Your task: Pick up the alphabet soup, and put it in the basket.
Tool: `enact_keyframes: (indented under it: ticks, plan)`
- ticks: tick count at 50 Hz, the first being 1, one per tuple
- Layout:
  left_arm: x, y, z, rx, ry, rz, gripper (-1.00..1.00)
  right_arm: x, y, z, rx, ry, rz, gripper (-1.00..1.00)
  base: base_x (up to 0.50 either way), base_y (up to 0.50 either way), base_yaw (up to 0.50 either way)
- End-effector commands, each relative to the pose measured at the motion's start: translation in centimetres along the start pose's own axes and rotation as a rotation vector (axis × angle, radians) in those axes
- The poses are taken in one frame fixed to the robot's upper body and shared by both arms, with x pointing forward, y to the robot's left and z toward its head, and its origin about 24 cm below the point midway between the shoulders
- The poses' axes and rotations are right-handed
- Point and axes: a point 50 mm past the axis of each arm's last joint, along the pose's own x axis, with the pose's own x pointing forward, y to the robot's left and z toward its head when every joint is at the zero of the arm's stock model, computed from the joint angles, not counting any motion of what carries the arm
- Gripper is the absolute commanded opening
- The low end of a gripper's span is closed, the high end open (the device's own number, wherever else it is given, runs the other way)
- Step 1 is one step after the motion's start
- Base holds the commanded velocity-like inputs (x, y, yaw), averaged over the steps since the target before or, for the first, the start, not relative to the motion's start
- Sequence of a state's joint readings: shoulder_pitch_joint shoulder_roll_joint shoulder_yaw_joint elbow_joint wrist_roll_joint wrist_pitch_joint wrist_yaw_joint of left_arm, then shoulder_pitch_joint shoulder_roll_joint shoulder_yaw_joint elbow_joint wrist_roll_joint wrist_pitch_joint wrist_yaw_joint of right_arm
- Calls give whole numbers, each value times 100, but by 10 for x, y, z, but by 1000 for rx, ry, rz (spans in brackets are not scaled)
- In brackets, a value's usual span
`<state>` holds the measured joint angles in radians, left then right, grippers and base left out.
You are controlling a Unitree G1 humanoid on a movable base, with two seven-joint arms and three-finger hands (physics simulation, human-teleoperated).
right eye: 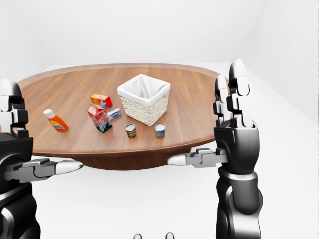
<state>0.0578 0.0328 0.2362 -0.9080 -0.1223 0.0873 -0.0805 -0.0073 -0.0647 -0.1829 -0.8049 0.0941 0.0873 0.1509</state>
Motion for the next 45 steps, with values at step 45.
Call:
enact_keyframes:
  ticks: [45]
  plan:
    - [-1,1,-5,8,25,0,100,-1,3,-3,2,19,12,100,8,-7,0]
